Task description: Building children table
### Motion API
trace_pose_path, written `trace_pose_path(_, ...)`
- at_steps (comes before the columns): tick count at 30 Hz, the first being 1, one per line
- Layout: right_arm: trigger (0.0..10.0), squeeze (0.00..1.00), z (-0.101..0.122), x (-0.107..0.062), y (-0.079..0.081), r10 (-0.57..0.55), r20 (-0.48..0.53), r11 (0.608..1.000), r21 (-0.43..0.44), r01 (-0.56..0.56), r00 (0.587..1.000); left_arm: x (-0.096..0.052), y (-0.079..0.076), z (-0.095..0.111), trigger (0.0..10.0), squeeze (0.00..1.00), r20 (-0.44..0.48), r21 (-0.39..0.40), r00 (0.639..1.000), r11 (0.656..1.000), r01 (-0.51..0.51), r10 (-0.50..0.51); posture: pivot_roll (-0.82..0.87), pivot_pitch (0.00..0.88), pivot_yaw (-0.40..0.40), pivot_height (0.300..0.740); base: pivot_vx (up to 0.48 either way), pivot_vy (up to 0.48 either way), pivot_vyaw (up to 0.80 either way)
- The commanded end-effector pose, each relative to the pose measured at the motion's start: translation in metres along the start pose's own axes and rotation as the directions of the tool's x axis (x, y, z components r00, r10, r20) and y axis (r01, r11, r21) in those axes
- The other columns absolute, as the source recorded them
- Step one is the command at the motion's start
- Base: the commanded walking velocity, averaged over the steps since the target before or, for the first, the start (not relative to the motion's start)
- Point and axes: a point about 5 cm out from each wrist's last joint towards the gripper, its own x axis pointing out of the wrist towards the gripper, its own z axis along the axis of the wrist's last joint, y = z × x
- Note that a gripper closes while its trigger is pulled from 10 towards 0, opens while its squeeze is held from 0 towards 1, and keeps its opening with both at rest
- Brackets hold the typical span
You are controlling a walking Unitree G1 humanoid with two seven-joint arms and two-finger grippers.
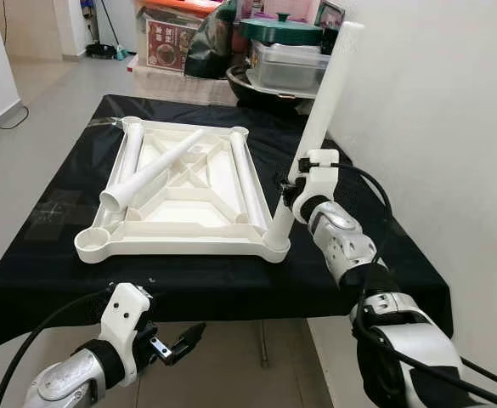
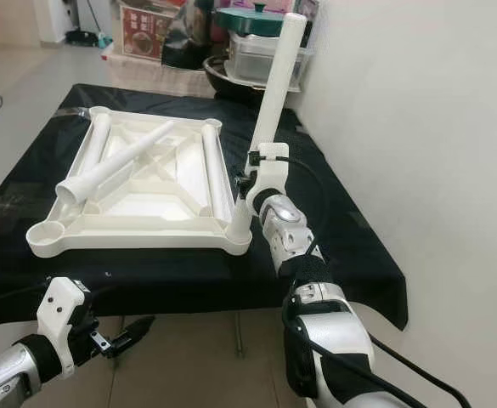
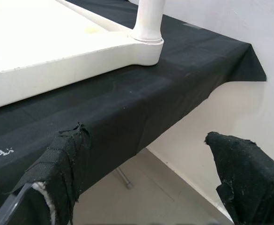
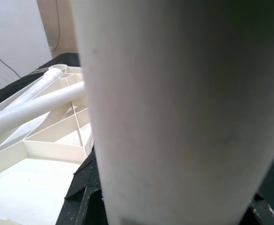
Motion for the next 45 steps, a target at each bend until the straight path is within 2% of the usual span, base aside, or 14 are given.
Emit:
trace_pose_path(1, 10.0, 0.0, -0.002, 0.0, 0.007, 0.046, -0.014, 0.999, -0.009, -0.046, 0.999, -0.001, -0.001, 0.001, 10.0, 0.0, -0.006, 0.022, 1.0, 1.0, -0.002, 0.002, 0.21, 0.0, -0.178, 0.74, 0.0, 0.0, 0.0)
trace_pose_path(4, 10.0, 0.05, -0.001, -0.001, 0.007, 0.049, -0.001, 0.999, 0.002, -0.049, 0.999, -0.001, 0.0, 0.001, 10.0, 0.0, -0.005, 0.021, 1.0, 1.0, -0.006, 0.006, 0.21, 0.0, -0.177, 0.74, 0.0, 0.0, 0.0)
trace_pose_path(5, 10.0, 1.0, 0.0, -0.002, 0.007, 0.048, 0.013, 0.999, 0.01, -0.048, 0.999, -0.001, 0.0, 0.002, 10.0, 0.0, -0.005, 0.021, 1.0, 1.0, -0.008, 0.008, 0.21, 0.0, -0.175, 0.74, 0.0, 0.0, 0.0)
trace_pose_path(17, 10.0, 1.0, 0.017, -0.031, -0.003, -0.007, 0.143, 1.0, 0.019, 0.004, 0.99, -0.003, 0.001, 0.009, 10.0, 0.0, 0.02, 0.041, 0.999, 0.998, -0.04, 0.04, 0.18, 0.0, -0.166, 0.74, 0.0, 0.0, 0.0)
trace_pose_path(20, 10.0, 1.0, 0.011, -0.053, -0.013, -0.057, 0.14, 0.998, 0.016, 0.055, 0.989, 0.0, 0.005, 0.016, 10.0, 0.0, 0.062, 0.065, 0.99, 0.99, -0.128, 0.124, 0.16, 0.0, -0.156, 0.74, 0.0, 0.0, 0.0)
trace_pose_path(23, 10.0, 1.0, 0.01, -0.055, -0.013, -0.062, 0.14, 0.998, 0.016, 0.06, 0.988, 0.001, 0.007, 0.017, 10.0, 0.0, 0.07, 0.069, 0.987, 0.987, -0.148, 0.144, 0.16, 0.0, -0.156, 0.74, 0.0, 0.0, 0.0)
trace_pose_path(24, 10.0, 1.0, 0.005, -0.071, -0.014, -0.081, 0.123, 0.997, -0.001, 0.082, 0.989, 0.003, 0.014, 0.025, 10.0, 0.0, 0.117, 0.046, 0.96, 0.964, -0.262, 0.255, 0.13, 0.0, -0.144, 0.74, 0.0, 0.0, 0.0)
trace_pose_path(26, 10.0, 1.0, 0.003, -0.077, -0.014, -0.088, 0.114, 0.996, -0.008, 0.09, 0.99, 0.004, 0.016, 0.028, 10.0, 0.0, 0.134, 0.038, 0.946, 0.953, -0.302, 0.294, 0.13, 0.0, -0.144, 0.74, 0.0, 0.0, 0.0)
trace_pose_path(27, 10.0, 0.68, 0.001, -0.083, -0.013, -0.091, 0.104, 0.996, -0.013, 0.092, 0.99, 0.004, 0.017, 0.031, 10.0, 0.0, 0.147, 0.031, 0.934, 0.942, -0.333, 0.325, 0.12, 0.0, -0.14, 0.74, 0.0, 0.0, 0.0)
trace_pose_path(28, 10.0, 0.0, 0.0, -0.089, -0.011, -0.087, 0.092, 0.996, -0.028, 0.09, 0.992, 0.004, 0.017, 0.033, 10.0, 0.0, 0.158, 0.022, 0.922, 0.933, -0.36, 0.352, 0.12, 0.0, -0.139, 0.74, 0.0, 0.0, 0.0)
trace_pose_path(31, 10.0, 0.0, -0.003, -0.093, -0.01, -0.089, 0.075, 0.995, -0.029, 0.092, 0.993, 0.003, 0.016, 0.034, 10.0, 0.0, 0.167, 0.016, 0.912, 0.923, -0.383, 0.376, 0.12, 0.0, -0.139, 0.74, 0.0, 0.0, 0.0)
trace_pose_path(34, 10.0, 0.0, -0.018, -0.108, -0.014, -0.143, -0.052, 0.99, 0.004, 0.144, 0.988, -0.001, 0.01, 0.036, 10.0, 0.0, 0.18, -0.014, 0.888, 0.904, -0.428, 0.423, 0.12, 0.0, -0.139, 0.74, 0.0, 0.0, 0.0)
trace_pose_path(38, 10.0, 0.0, -0.026, -0.116, -0.016, -0.17, -0.114, 0.984, 0.027, 0.174, 0.979, -0.003, 0.008, 0.036, 10.0, 0.0, 0.183, -0.034, 0.873, 0.89, -0.454, 0.452, 0.12, 0.0, -0.142, 0.74, 0.0, 0.0, 0.0)
trace_pose_path(45, 10.0, 0.0, -0.027, -0.128, -0.011, -0.153, -0.064, 0.987, 0.037, 0.155, 0.986, -0.002, 0.007, 0.034, 10.0, 0.0, 0.175, -0.041, 0.857, 0.873, -0.486, 0.485, 0.12, 0.0, -0.136, 0.74, 0.0, 0.0, 0.0)
